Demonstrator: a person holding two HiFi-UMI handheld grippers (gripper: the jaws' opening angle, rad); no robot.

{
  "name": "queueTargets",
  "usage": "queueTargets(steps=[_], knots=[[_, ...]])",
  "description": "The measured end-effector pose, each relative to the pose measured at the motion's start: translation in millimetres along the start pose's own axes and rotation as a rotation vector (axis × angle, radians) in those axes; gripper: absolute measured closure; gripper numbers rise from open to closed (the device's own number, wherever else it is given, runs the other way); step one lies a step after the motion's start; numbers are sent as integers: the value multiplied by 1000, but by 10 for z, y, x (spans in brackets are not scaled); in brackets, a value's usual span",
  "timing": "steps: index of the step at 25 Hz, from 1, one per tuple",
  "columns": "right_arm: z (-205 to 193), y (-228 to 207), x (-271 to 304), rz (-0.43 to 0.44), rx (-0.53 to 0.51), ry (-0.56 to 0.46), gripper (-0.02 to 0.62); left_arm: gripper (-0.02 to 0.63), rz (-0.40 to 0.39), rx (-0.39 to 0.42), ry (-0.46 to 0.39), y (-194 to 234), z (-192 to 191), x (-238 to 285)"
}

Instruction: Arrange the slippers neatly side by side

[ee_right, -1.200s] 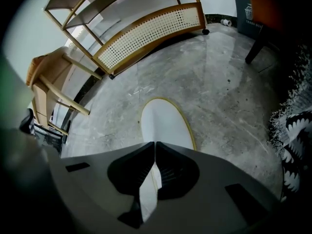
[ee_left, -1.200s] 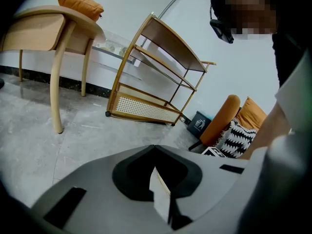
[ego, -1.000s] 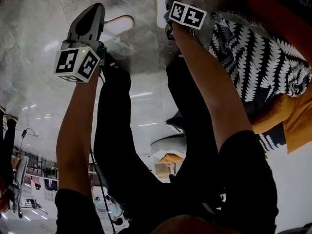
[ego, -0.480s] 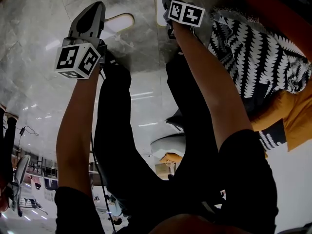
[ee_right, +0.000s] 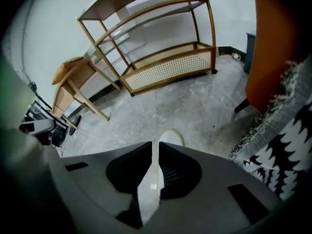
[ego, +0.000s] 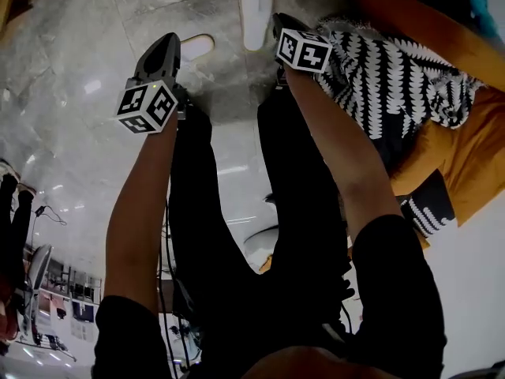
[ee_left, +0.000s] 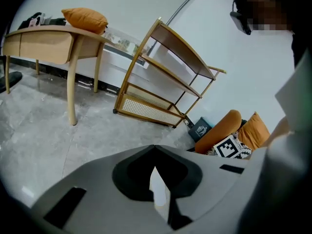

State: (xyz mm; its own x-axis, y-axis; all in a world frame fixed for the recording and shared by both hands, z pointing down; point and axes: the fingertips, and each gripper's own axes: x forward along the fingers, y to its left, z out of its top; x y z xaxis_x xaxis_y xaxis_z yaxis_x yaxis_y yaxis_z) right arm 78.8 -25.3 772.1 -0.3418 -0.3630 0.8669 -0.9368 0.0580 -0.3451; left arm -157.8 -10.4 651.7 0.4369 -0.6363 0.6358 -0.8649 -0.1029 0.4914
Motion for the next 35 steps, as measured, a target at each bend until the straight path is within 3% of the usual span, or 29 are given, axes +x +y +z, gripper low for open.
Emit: queueTargets(steps=[7,13,21,26,29,32,35], knots=[[433,428,-945,47,-34,-96,551,592,23,-63,15,-336,222,-411],[522,853,-1555,108,-98,-105,557,592,123,-230,-10,-371,232,-738],[486,1097,-1711,152,-114,-99,557,592,268,-541,-108,-35,22,-1030],[524,1064,-1547,172,-150,-96,557,591,374,-872,-205,368,-349,-1066],[537,1003,-1382,170,-162,-89,557,584,384,-1061,-265,591,-612,-1018],[511,946,-1156,167,-173,-79,557,490,370,-1151,-268,811,-860,-894],[455,903,-892,168,-192,-65,557,472,371,-1179,-214,1018,-1135,-724]])
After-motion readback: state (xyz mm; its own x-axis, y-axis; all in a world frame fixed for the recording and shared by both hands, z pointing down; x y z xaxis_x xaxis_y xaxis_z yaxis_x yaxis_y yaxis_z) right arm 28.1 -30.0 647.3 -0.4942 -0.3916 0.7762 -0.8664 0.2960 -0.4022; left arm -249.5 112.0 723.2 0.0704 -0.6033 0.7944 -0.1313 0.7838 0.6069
